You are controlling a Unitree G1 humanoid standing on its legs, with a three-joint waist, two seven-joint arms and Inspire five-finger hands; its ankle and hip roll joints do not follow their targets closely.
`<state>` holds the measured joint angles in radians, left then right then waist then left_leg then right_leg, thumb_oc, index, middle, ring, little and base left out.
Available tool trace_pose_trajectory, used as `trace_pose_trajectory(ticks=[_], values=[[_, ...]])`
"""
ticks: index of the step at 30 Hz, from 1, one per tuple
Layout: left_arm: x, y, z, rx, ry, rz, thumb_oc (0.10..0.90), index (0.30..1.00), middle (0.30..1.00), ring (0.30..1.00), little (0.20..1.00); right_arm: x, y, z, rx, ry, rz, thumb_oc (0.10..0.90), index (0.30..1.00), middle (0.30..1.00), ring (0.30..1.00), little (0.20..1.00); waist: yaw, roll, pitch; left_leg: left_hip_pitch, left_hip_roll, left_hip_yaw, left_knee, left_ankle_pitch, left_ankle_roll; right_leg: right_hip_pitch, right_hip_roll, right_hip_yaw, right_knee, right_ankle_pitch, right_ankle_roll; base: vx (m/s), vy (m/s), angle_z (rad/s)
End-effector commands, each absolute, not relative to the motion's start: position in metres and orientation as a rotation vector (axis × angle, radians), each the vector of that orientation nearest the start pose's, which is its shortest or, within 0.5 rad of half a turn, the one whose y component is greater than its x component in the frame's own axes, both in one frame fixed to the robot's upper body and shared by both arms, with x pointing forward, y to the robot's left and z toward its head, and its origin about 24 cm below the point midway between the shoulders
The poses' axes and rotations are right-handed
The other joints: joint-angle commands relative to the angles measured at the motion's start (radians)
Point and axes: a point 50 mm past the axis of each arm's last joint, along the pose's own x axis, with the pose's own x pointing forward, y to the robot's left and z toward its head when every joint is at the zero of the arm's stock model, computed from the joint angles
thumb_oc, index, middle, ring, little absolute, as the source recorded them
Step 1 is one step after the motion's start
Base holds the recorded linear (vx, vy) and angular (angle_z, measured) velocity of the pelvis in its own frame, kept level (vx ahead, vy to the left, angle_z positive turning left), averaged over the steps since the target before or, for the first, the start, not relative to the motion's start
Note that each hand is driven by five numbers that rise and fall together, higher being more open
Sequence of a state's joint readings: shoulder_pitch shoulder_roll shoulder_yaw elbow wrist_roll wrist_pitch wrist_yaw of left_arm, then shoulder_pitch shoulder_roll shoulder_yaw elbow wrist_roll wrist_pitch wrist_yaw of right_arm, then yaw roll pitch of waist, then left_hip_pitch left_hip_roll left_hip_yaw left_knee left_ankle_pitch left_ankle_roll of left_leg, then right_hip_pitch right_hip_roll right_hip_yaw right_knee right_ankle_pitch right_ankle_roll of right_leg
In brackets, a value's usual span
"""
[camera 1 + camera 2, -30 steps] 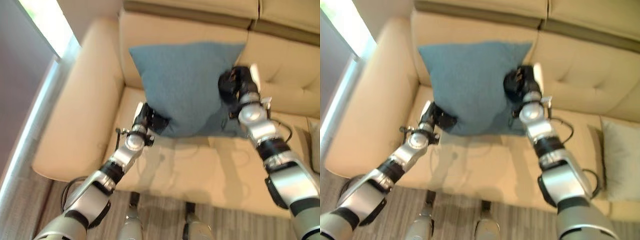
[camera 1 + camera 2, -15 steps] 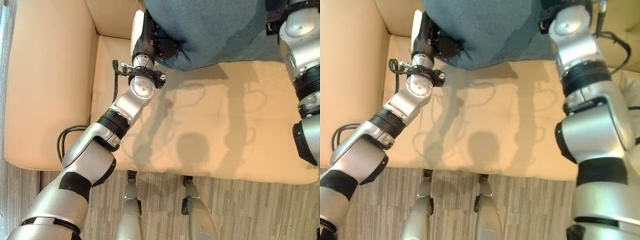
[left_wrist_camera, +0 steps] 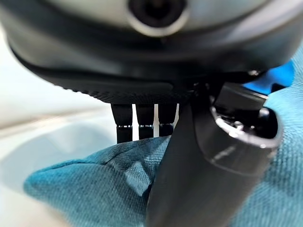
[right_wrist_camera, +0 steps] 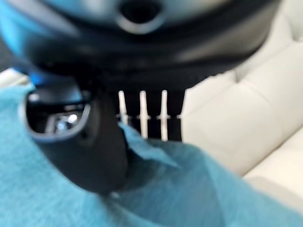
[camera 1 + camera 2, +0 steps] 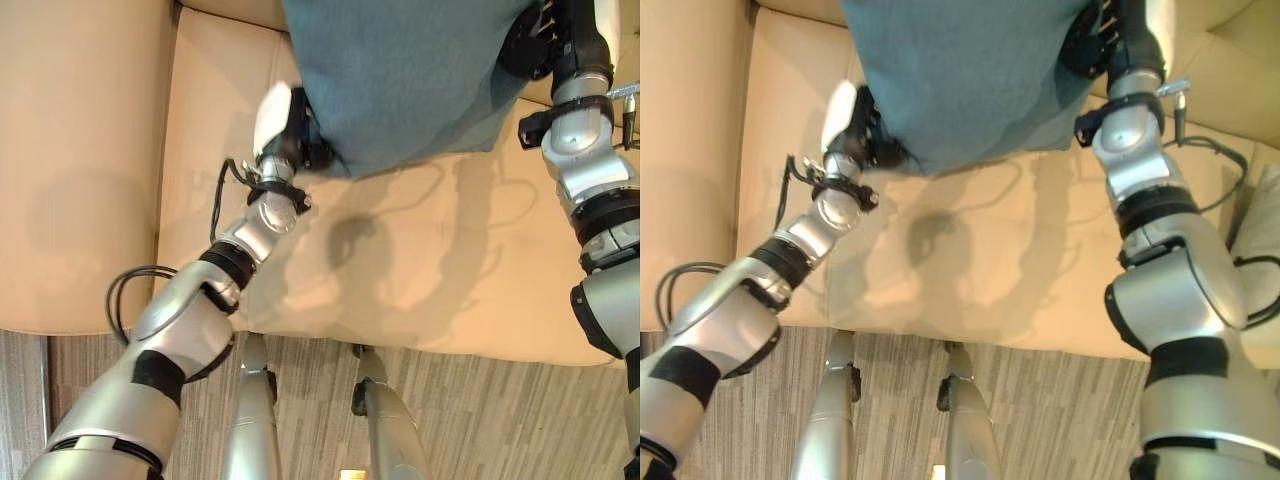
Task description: Pick up all the scattered cushions and arrange them neatly on the sofa.
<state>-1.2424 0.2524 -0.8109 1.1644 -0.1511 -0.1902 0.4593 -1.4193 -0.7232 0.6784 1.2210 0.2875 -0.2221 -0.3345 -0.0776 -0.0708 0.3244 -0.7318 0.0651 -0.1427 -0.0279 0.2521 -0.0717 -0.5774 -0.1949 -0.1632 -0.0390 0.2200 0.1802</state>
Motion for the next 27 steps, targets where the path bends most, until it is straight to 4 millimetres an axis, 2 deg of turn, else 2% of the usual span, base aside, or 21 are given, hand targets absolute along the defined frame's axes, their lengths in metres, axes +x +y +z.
trace_pose_trajectory(ticks=[1, 2, 3, 4, 5, 6, 8, 10, 11, 12, 13, 16, 17, 18, 20, 21, 22, 23, 24, 26, 27], values=[[0.413, 0.05, 0.199, 0.759, -0.416, -0.066, 0.8, 0.9, 0.9, 0.9, 0.9, 0.405, -0.262, 0.303, -0.732, -0.385, -0.459, 0.8, 0.9, 0.9, 0.9, 0.9, 0.006, -0.023, -0.078, 0.135, 0.029, 0.01, -0.059, -0.147, -0.107, 0.033, -0.031, 0.014, -0.048, -0.077, 0.054, -0.01, -0.013, 0.06], [0.416, 0.064, 0.198, 0.686, -0.372, -0.005, 0.8, 0.9, 0.9, 0.9, 0.9, 0.404, -0.267, 0.302, -0.706, -0.381, -0.474, 0.8, 0.9, 0.9, 0.9, 0.9, 0.01, -0.02, -0.078, 0.138, 0.027, 0.01, -0.059, -0.148, -0.108, 0.037, -0.032, 0.013, -0.048, -0.078, 0.053, -0.02, -0.018, 0.03], [0.424, 0.1, 0.209, 0.626, -0.33, 0.129, 0.8, 0.9, 0.9, 0.9, 0.9, 0.404, -0.272, 0.293, -0.692, -0.342, -0.473, 0.8, 0.9, 0.9, 0.9, 0.9, 0.02, -0.01, -0.078, 0.154, 0.028, 0.014, -0.059, -0.146, -0.111, 0.06, -0.034, 0.011, -0.048, -0.083, 0.052, 0.0, 0.0, 0.0], [0.424, 0.1, 0.21, 0.626, -0.331, 0.13, 0.8, 0.9, 0.9, 0.9, 0.9, 0.404, -0.272, 0.293, -0.692, -0.343, -0.473, 0.8, 0.9, 0.9, 0.9, 0.9, 0.018, -0.01, -0.08, 0.15, 0.026, 0.012, -0.059, -0.142, -0.11, 0.056, -0.036, 0.01, -0.048, -0.081, 0.053, 0.0, -0.011, -0.06], [0.426, 0.126, 0.227, 0.568, -0.36, 0.208, 0.8, 0.9, 0.9, 0.9, 0.9, 0.403, -0.279, 0.284, -0.676, -0.305, -0.472, 0.8, 0.9, 0.9, 0.9, 0.9, 0.03, 0.002, -0.078, 0.175, 0.031, 0.016, -0.059, -0.148, -0.112, 0.085, -0.038, 0.008, -0.048, -0.088, 0.052, 0.01, 0.002, -0.12], [0.426, 0.14, 0.232, 0.547, -0.364, 0.249, 0.8, 0.9, 0.9, 0.9, 0.9, 0.402, -0.282, 0.278, -0.663, -0.287, -0.469, 0.8, 0.9, 0.9, 0.9, 0.9, 0.034, 0.006, -0.078, 0.185, 0.03, 0.015, -0.059, -0.148, -0.111, 0.097, -0.039, 0.005, -0.048, -0.089, 0.053, 0.02, -0.005, -0.12], [0.425, 0.159, 0.254, 0.514, -0.412, 0.318, 0.8, 0.9, 0.9, 0.9, 0.9, 0.4, -0.292, 0.265, -0.628, -0.251, -0.474, 0.8, 0.9, 0.9, 0.9, 0.9, 0.043, 0.018, -0.079, 0.2, 0.03, 0.014, -0.059, -0.148, -0.109, 0.118, -0.046, -0.002, -0.048, -0.091, 0.053, 0.0, -0.017, -0.12], [0.423, 0.173, 0.264, 0.507, -0.437, 0.361, 0.8, 0.9, 0.9, 0.9, 0.9, 0.396, -0.301, 0.254, -0.566, -0.227, -0.486, 0.8, 0.9, 0.9, 0.9, 0.9, 0.048, 0.025, -0.079, 0.214, 0.031, 0.014, -0.059, -0.153, -0.106, 0.134, -0.05, -0.008, -0.048, -0.094, 0.052, 0.0, -0.029, -0.04], [0.423, 0.178, 0.263, 0.475, -0.421, 0.379, 0.8, 0.9, 0.9, 0.9, 0.9, 0.398, -0.295, 0.259, -0.48, -0.264, -0.486, 0.8, 0.9, 0.9, 0.9, 0.9, 0.055, 0.029, -0.077, 0.223, 0.03, 0.011, -0.059, -0.155, -0.103, 0.144, -0.049, -0.011, -0.048, -0.098, 0.048, 0.01, -0.037, 0.08], [0.42, 0.184, 0.272, 0.423, -0.457, 0.425, 0.8, 0.9, 0.9, 0.9, 0.9, 0.398, -0.295, 0.26, -0.382, -0.271, -0.49, 0.8, 0.9, 0.9, 0.9, 0.9, 0.057, 0.032, -0.077, 0.231, 0.03, 0.009, -0.059, -0.158, -0.102, 0.153, -0.05, -0.015, -0.048, -0.099, 0.048, 0.03, -0.045, 0.13], [0.414, 0.196, 0.263, 0.322, -0.477, 0.461, 0.8, 0.9, 0.9, 0.9, 0.9, 0.387, -0.305, 0.258, -0.215, -0.385, -0.519, 0.8, 0.9, 0.9, 0.9, 0.9, 0.061, 0.04, -0.078, 0.248, 0.027, 0.006, -0.059, -0.167, -0.097, 0.171, -0.052, -0.016, -0.048, -0.105, 0.044, 0.04, -0.035, 0.13], [0.401, 0.209, 0.24, 0.239, -0.506, 0.46, 0.8, 0.9, 0.9, 0.9, 0.9, 0.358, -0.343, 0.239, 0.02, -0.47, -0.625, 0.8, 0.9, 0.9, 0.9, 0.9, 0.058, 0.051, -0.077, 0.271, 0.03, 0.01, -0.059, -0.187, -0.09, 0.196, -0.052, -0.016, -0.048, -0.124, 0.038, 0.02, -0.017, 0.17], [0.401, 0.208, 0.238, 0.242, -0.503, 0.457, 0.8, 0.9, 0.9, 0.9, 0.9, 0.357, -0.344, 0.236, 0.021, -0.465, -0.627, 0.8, 0.9, 0.9, 0.9, 0.9, 0.06, 0.049, -0.08, 0.269, 0.028, 0.009, -0.059, -0.181, -0.089, 0.194, -0.054, -0.017, -0.048, -0.119, 0.038, 0.02, -0.018, 0.13], [0.387, 0.218, 0.219, 0.173, -0.52, 0.468, 0.8, 0.9, 0.9, 0.9, 0.9, 0.333, -0.365, 0.214, 0.103, -0.502, -0.694, 0.8, 0.9, 0.9, 0.9, 0.9, 0.057, 0.055, -0.081, 0.276, 0.028, 0.008, -0.059, -0.187, -0.086, 0.203, -0.054, -0.017, -0.048, -0.126, 0.034, 0.0, -0.007, 0.12], [0.379, 0.222, 0.201, 0.146, -0.499, 0.469, 0.8, 0.9, 0.9, 0.9, 0.9, 0.32, -0.373, 0.197, 0.123, -0.495, -0.733, 0.8, 0.9, 0.9, 0.9, 0.9, 0.061, 0.056, -0.088, 0.284, 0.029, 0.007, -0.059, -0.191, -0.083, 0.211, -0.054, -0.02, -0.048, -0.131, 0.032, 0.04, -0.035, 0.09], [0.365, 0.225, 0.169, 0.094, -0.445, 0.471, 0.8, 0.9, 0.9, 0.9, 0.9, 0.305, -0.374, 0.179, 0.141, -0.506, -0.755, 0.8, 0.9, 0.9, 0.9, 0.9, 0.068, 0.058, -0.102, 0.301, 0.032, 0.005, -0.059, -0.196, -0.08, 0.231, -0.054, -0.024, -0.048, -0.139, 0.028, 0.07, -0.064, 0.05], [0.357, 0.228, 0.153, 0.081, -0.415, 0.476, 0.8, 0.9, 0.9, 0.9, 0.9, 0.301, -0.37, 0.183, 0.16, -0.558, -0.736, 0.8, 0.9, 0.9, 0.9, 0.9, 0.075, 0.061, -0.112, 0.312, 0.033, 0.004, -0.059, -0.201, -0.079, 0.243, -0.056, -0.027, -0.048, -0.143, 0.028, 0.06, -0.053, 0.03], [0.356, 0.228, 0.151, 0.082, -0.41, 0.475, 0.8, 0.9, 0.9, 0.9, 0.9, 0.3, -0.369, 0.181, 0.157, -0.552, -0.736, 0.8, 0.9, 0.9, 0.9, 0.9, 0.075, 0.061, -0.114, 0.316, 0.034, 0.003, -0.059, -0.202, -0.079, 0.247, -0.056, -0.027, -0.048, -0.144, 0.028, 0.14, -0.07, 0.04], [0.336, 0.24, 0.115, 0.041, -0.322, 0.498, 0.8, 0.9, 0.9, 0.9, 0.9, 0.286, -0.369, 0.186, 0.21, -0.644, -0.726, 0.8, 0.9, 0.9, 0.9, 0.9, 0.089, 0.068, -0.13, 0.356, 0.036, 0.005, -0.059, -0.219, -0.075, 0.289, -0.057, -0.033, -0.048, -0.162, 0.025, 0.15, -0.063, -0.04], [0.315, 0.252, 0.08, 0.005, -0.218, 0.526, 0.8, 0.9, 0.9, 0.9, 0.9, 0.271, -0.374, 0.193, 0.246, -0.718, -0.733, 0.8, 0.9, 0.9, 0.9, 0.9, 0.102, 0.075, -0.146, 0.406, 0.034, -0.002, -0.059, -0.231, -0.073, 0.344, -0.058, -0.039, -0.048, -0.176, 0.02, 0.19, -0.095, -0.04], [0.303, 0.258, 0.064, -0.002, -0.169, 0.535, 0.8, 0.9, 0.9, 0.9, 0.9, 0.261, -0.377, 0.189, 0.23, -0.721, -0.74, 0.8, 0.9, 0.9, 0.9, 0.9, 0.103, 0.081, -0.151, 0.431, 0.032, -0.009, -0.059, -0.233, -0.065, 0.367, -0.058, -0.044, -0.04, -0.179, 0.017, 0.12, -0.067, 0.01]])
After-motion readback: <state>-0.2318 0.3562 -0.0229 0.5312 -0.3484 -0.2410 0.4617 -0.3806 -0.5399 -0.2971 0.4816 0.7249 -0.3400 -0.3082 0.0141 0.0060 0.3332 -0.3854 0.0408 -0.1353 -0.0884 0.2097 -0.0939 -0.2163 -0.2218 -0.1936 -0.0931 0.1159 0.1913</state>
